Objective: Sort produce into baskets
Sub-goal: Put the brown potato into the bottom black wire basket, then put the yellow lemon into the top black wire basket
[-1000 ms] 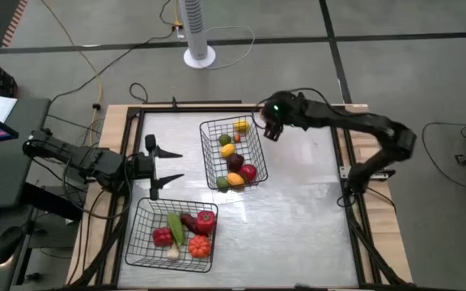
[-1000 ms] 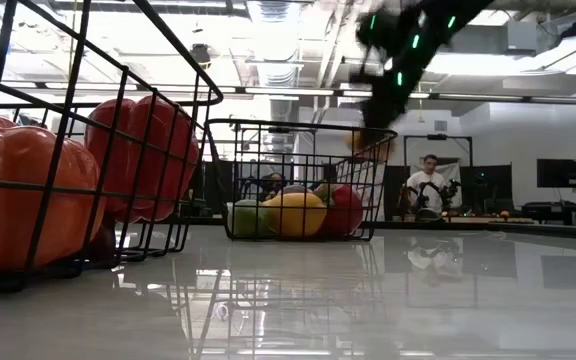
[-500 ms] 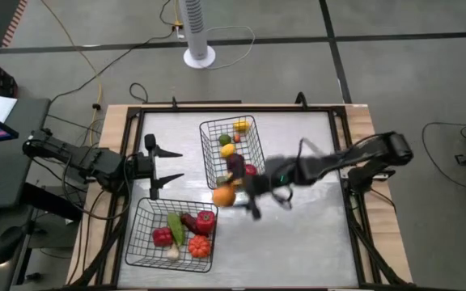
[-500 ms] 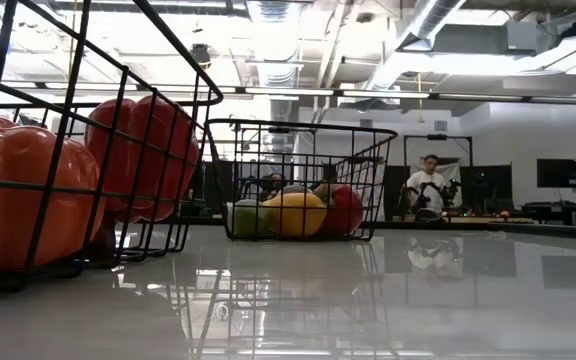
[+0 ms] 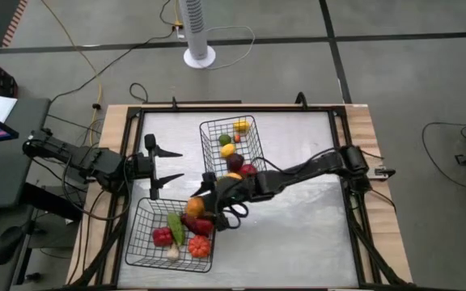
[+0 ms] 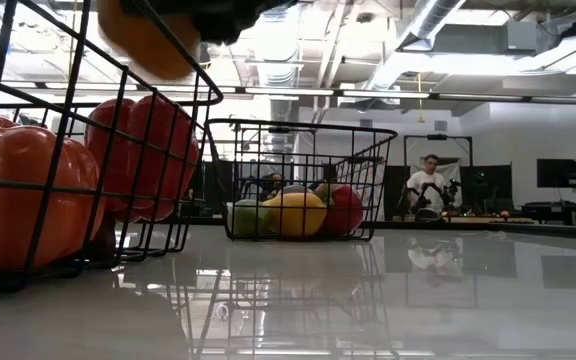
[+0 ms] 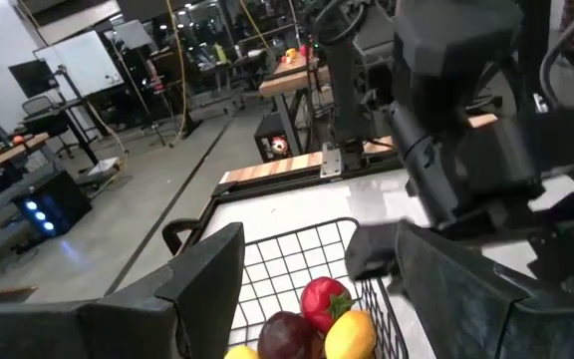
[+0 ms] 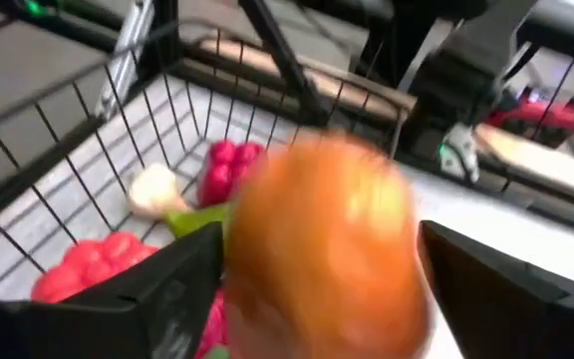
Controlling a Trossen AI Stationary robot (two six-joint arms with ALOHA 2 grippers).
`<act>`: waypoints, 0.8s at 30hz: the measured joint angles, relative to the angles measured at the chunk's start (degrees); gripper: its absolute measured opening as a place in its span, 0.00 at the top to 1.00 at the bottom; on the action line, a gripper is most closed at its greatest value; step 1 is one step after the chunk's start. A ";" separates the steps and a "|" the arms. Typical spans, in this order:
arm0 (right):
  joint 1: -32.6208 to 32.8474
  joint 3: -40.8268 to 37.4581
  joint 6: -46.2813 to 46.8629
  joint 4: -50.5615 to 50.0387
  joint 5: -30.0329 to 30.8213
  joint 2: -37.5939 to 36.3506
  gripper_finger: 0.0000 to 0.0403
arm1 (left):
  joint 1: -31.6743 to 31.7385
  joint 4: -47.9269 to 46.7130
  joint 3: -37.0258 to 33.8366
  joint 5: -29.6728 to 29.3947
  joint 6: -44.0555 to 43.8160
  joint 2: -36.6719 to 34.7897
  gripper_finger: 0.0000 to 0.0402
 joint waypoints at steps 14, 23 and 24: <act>-3.38 2.58 -0.10 -30.48 18.63 -11.58 0.07 | -0.01 -0.15 0.00 0.01 -0.97 -0.02 0.38; -20.31 -24.09 6.17 -21.24 19.68 -32.13 0.07 | -0.01 -0.17 0.00 0.57 -2.02 -0.01 0.38; -22.61 -27.33 5.96 -19.21 19.57 -33.74 0.07 | -0.02 -0.14 0.00 0.57 -1.99 0.00 0.38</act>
